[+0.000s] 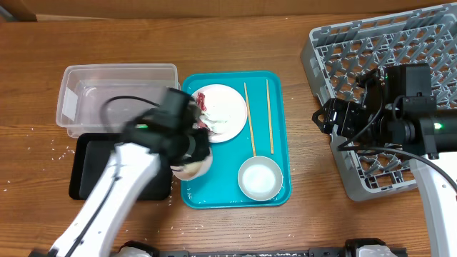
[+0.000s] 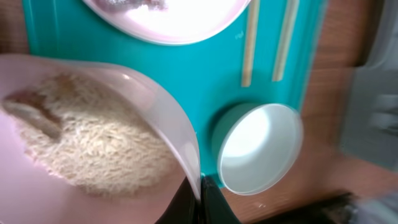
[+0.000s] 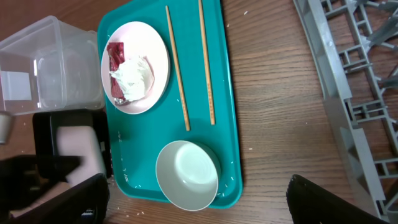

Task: Sort waste into correct bins and load items into the dishwasher
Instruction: 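Tip the pink bowl over the black tray to dump the rice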

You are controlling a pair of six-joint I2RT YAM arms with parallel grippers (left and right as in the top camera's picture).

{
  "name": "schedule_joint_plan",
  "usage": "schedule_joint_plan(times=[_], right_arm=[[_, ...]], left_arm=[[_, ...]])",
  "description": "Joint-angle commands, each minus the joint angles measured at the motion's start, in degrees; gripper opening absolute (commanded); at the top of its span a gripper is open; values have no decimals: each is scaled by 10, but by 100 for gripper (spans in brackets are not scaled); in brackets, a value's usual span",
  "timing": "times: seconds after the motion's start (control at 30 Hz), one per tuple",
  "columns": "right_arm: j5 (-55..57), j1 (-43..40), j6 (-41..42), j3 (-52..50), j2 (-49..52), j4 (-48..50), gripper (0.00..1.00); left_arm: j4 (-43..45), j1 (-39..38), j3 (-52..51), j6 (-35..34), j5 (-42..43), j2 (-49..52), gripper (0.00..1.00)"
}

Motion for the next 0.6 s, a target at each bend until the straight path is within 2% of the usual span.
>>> schedule_joint_plan(times=[0.0, 0.07, 0.13, 0.23, 0.27, 0.37, 0.47, 0.57], right_arm=[[2, 5, 2, 4, -2, 2, 93], [2, 5, 2, 4, -2, 2, 93], [2, 5, 2, 4, -2, 2, 93], [2, 5, 2, 4, -2, 1, 93], [2, 5, 2, 4, -2, 1, 93], [2, 5, 2, 4, -2, 1, 93], [2, 5, 2, 4, -2, 0, 93], [2, 5, 2, 4, -2, -5, 93]], left_arm=[[-26, 133, 12, 145, 195, -21, 4], [-49, 214, 7, 211, 275, -12, 4], [-91, 322, -7, 320, 381, 16, 4], [-151, 402, -22, 433, 460, 58, 4], [-194, 432, -25, 501, 492, 86, 4], [-268, 475, -25, 602, 527, 143, 4], [-294, 494, -25, 638, 528, 193, 4], [-342, 495, -25, 705, 543, 243, 4]])
